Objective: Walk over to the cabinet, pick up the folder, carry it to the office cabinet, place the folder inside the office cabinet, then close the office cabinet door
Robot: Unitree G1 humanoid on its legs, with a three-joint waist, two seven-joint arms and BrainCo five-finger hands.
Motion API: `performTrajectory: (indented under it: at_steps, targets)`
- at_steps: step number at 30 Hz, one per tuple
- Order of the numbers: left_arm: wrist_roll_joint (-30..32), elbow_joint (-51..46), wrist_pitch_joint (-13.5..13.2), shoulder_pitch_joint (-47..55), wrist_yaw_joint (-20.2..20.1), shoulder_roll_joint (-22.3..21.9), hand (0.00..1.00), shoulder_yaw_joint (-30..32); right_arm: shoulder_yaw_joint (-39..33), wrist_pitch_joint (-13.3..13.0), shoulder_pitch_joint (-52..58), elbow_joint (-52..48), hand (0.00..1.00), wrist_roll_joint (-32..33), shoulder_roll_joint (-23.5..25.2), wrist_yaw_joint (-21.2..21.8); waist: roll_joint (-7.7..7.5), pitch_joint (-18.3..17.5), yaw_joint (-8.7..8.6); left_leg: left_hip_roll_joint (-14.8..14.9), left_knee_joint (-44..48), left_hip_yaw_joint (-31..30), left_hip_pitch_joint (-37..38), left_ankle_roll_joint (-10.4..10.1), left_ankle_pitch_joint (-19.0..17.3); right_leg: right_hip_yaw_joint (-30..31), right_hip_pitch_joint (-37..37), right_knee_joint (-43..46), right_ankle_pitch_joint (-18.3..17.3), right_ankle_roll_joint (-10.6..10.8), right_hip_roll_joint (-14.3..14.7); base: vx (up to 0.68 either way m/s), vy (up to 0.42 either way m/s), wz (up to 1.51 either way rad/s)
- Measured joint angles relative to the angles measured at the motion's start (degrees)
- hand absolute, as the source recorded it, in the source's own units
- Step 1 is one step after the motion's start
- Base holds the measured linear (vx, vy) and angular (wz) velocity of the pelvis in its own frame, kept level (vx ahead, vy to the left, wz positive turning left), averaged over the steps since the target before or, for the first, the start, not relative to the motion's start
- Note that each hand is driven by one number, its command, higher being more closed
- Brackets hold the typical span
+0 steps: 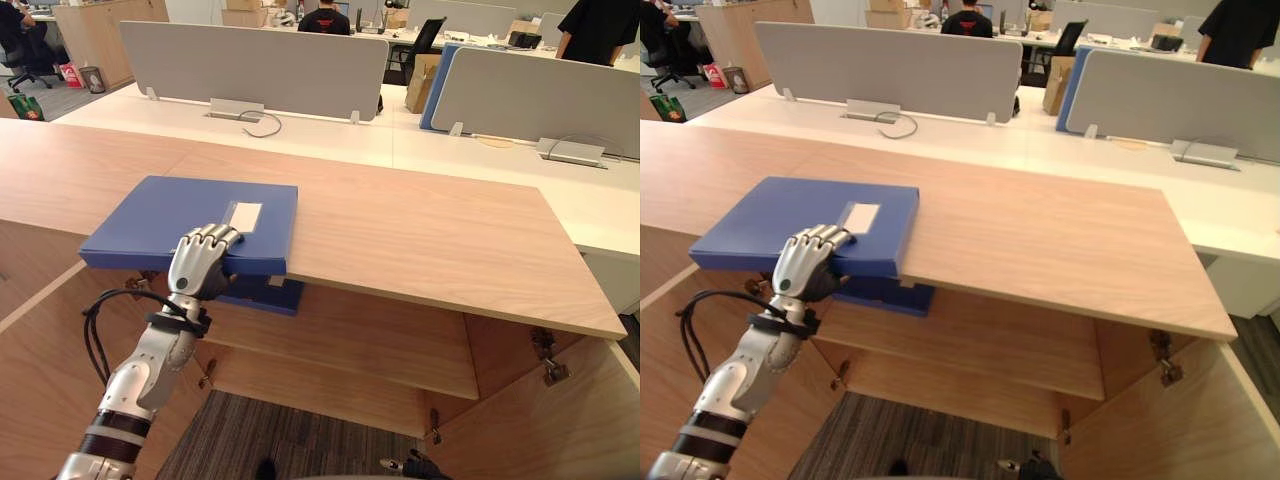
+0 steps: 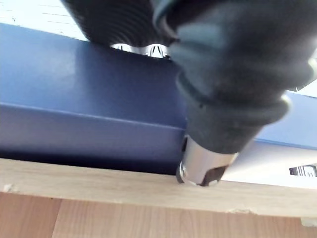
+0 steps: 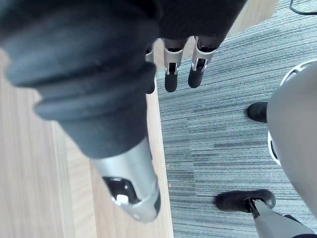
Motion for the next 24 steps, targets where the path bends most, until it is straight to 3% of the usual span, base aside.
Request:
performTrajectory:
  at_steps: [4, 8, 10, 11, 13, 14, 16, 18, 19, 21, 24]
  targets:
    - [-2.3, -7.9, -0.5, 4.3, -0.7, -5.2, 1.00, 0.3, 0.0, 0.0, 0.5, 0.0, 0.00, 0.0, 0.0, 0.0, 0.00, 0.0, 0.00, -0.1, 0.0, 0.2, 0.0, 0.1, -0.2, 0.1, 0.0, -0.1, 0.0, 0.0, -0.3, 0.00, 0.000, 0.00]
    - [-11.9, -19.8, -2.2, 8.3, -2.9, -13.1, 1.00, 0.6, 0.0, -0.1, 1.6, 0.0, 0.00, 1.8, -0.2, -0.1, 0.85, -0.1, 0.01, -0.6, 0.0, 0.7, -0.1, 0.2, -0.4, 0.6, -0.3, 0.1, 0.0, 0.0, -0.8, 0.01, 0.014, -0.05]
    - [-24.5, -26.4, -4.3, 10.1, -5.5, -15.9, 1.00, 0.2, 0.2, -0.7, 2.2, -0.2, 0.00, 5.5, -0.6, -0.3, 1.25, -0.4, 0.01, -0.4, 0.0, 1.4, -0.1, 0.2, -0.4, 1.6, -0.8, 0.7, 0.1, 0.0, -0.9, 0.01, 0.030, -0.15]
    - [-27.8, -27.8, -5.0, 10.3, -6.2, -16.3, 1.00, 0.1, 0.4, -0.7, 2.6, -0.5, 0.00, 6.4, -0.6, -0.5, 1.21, -0.5, 0.01, -0.1, 0.0, 1.7, -0.1, 0.2, -0.4, 2.0, -0.9, 0.8, 0.1, 0.0, -0.9, -0.01, 0.014, -0.23]
    - [-46.3, -31.8, -7.9, 12.1, -10.2, -16.8, 1.00, -0.1, 4.4, -1.2, 5.8, -6.9, 0.00, 9.3, -0.6, -1.3, 1.28, -1.6, -0.06, 0.8, 0.1, 4.0, -0.1, 0.2, -0.4, 4.8, -2.7, 1.9, 0.2, -0.2, -0.7, -0.03, 0.019, -0.49]
    - [-51.3, -32.3, -8.5, 12.4, -11.5, -17.1, 1.00, -0.3, 5.4, -1.3, 7.1, -9.4, 0.00, 9.5, -0.7, -1.4, 1.51, -1.9, -0.23, 1.1, 0.0, 4.4, -0.1, 0.2, -0.4, 5.5, -3.1, 2.1, 0.3, -0.3, -0.6, -0.05, 0.024, -0.57]
    - [-78.4, -32.2, -9.2, 14.3, -18.3, -19.2, 1.00, -2.3, 9.0, -1.9, 11.4, -20.5, 0.00, 11.3, -1.1, -1.8, 1.91, -2.4, -1.86, 1.6, 0.0, 6.3, -0.1, 0.2, -0.3, 7.7, -4.8, 3.2, 0.5, -0.5, -0.4, -0.08, 0.029, -0.45]
    - [-91.5, -30.7, -7.6, 18.1, -22.2, -20.3, 1.00, -4.6, 10.6, -2.0, 15.3, -30.1, 0.00, 11.1, -0.7, -2.1, 1.96, -2.4, -3.53, 2.1, 0.0, 7.6, 0.0, 0.3, -0.3, 9.3, -6.0, 3.7, 0.8, -0.6, -0.1, -0.11, 0.031, -0.48]
    - [-97.4, -28.8, -5.7, 21.2, -24.3, -20.4, 1.00, -6.4, 11.3, -1.9, 17.6, -36.6, 0.00, 10.8, -0.4, -2.4, 2.01, -2.2, -3.97, 2.7, 0.0, 9.4, 0.0, 0.0, -0.7, 11.1, -7.1, 4.1, 1.2, -0.8, 0.1, -0.15, 0.048, -0.68]
    - [-103.1, -27.3, -3.4, 24.4, -25.5, -21.1, 1.00, -8.1, 11.4, -1.8, 21.3, -47.1, 0.00, 8.7, 0.6, -2.6, 2.31, -1.7, -4.81, 3.2, 0.0, 11.4, -0.1, 0.6, -1.2, 13.6, -8.6, 4.1, 1.3, -1.4, 0.3, -0.12, 0.047, -0.66]
    - [-106.9, -28.2, -2.9, 25.9, -26.7, -22.8, 1.00, -8.2, 11.4, -1.8, 26.2, -61.7, 0.00, 6.5, 1.8, -3.6, 2.34, -0.9, -5.79, 3.2, 0.1, 14.0, 0.1, 0.8, -1.5, 16.0, -10.4, 5.1, 1.3, -0.8, 0.0, -0.08, 0.060, -0.53]
